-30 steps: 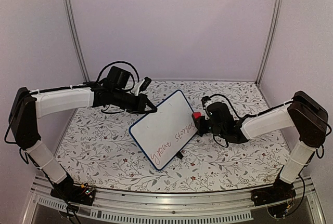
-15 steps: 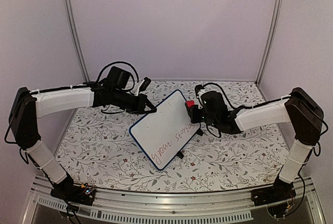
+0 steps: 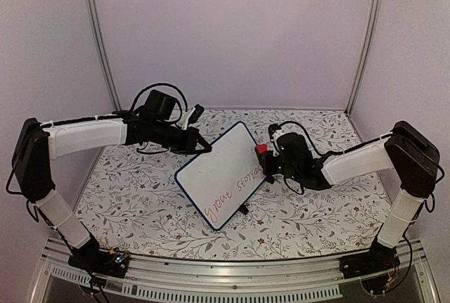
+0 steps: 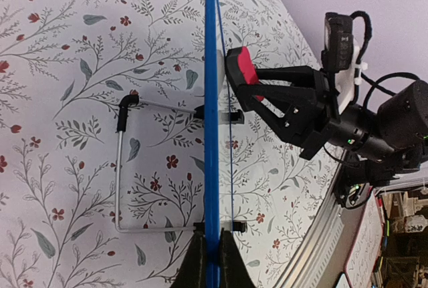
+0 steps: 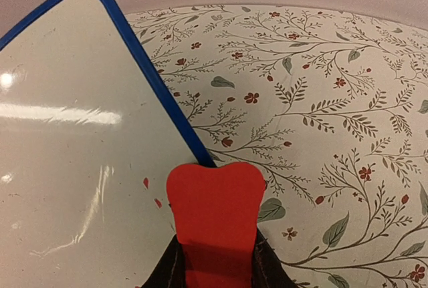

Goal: Erase the whiteboard
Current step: Erase the whiteboard on the whiteboard stand.

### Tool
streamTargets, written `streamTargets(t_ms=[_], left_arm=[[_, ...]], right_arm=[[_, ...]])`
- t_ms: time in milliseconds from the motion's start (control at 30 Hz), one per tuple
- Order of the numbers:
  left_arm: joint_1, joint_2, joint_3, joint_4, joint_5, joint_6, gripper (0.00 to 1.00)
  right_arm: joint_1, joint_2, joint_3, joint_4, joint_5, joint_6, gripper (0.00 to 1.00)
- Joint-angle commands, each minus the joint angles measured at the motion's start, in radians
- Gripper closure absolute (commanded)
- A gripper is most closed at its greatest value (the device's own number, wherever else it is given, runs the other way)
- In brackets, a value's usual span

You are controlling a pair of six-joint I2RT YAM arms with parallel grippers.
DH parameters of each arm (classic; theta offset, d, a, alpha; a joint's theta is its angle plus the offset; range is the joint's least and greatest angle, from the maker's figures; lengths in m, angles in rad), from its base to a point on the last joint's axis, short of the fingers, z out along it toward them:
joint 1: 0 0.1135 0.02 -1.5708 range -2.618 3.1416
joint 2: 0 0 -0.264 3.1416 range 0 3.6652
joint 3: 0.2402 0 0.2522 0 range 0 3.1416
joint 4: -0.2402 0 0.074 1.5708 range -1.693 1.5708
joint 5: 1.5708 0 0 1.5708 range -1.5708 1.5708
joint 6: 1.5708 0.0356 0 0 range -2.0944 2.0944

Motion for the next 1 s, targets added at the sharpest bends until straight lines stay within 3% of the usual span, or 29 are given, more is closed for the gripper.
streamTargets(t_ms=[0, 500, 967], left_arm=[[-0.036, 0.012, 0.005, 0.022, 0.08, 0.04, 1.0], [-0.038, 0.015, 0.005, 0.021, 0.079, 0.04, 1.0], [-0.039, 0.017, 0.006, 0.019, 0.076, 0.044, 1.0]], right_arm=[[-0.003, 0.0, -0.067, -0.053, -0.028, 0.023, 0.78], [0.011, -0.065, -0.185, 0.014, -0.107, 0.031, 0.78], [0.014, -0.026, 0.016, -0.064, -0.053, -0.054, 0.77]])
